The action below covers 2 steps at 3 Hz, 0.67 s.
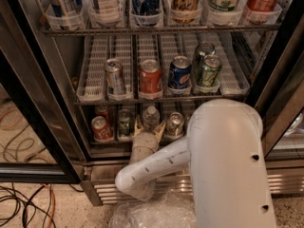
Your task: Pick water bottle from bottom shelf of fridge
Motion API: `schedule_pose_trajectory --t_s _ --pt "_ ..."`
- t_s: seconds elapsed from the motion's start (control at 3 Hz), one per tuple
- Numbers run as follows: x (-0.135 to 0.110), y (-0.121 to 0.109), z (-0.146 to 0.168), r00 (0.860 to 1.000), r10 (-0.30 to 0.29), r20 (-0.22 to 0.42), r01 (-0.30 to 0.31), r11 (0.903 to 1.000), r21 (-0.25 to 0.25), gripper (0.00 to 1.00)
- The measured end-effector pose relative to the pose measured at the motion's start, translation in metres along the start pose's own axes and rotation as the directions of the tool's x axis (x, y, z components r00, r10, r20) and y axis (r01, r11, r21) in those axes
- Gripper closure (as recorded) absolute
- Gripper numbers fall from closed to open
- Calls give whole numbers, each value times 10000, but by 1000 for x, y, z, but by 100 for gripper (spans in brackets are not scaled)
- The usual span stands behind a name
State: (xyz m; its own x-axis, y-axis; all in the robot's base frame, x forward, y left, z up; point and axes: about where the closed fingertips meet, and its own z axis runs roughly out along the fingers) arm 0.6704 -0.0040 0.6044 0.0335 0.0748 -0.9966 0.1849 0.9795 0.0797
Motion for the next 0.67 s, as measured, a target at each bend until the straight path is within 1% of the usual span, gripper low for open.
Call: schedule_pose_trajectory --t_s 0.33,0.67 --pt "0 0 0 10000 1 0 -1 10000 0 49" --pt "0 0 0 10000 1 0 -1 10000 0 72"
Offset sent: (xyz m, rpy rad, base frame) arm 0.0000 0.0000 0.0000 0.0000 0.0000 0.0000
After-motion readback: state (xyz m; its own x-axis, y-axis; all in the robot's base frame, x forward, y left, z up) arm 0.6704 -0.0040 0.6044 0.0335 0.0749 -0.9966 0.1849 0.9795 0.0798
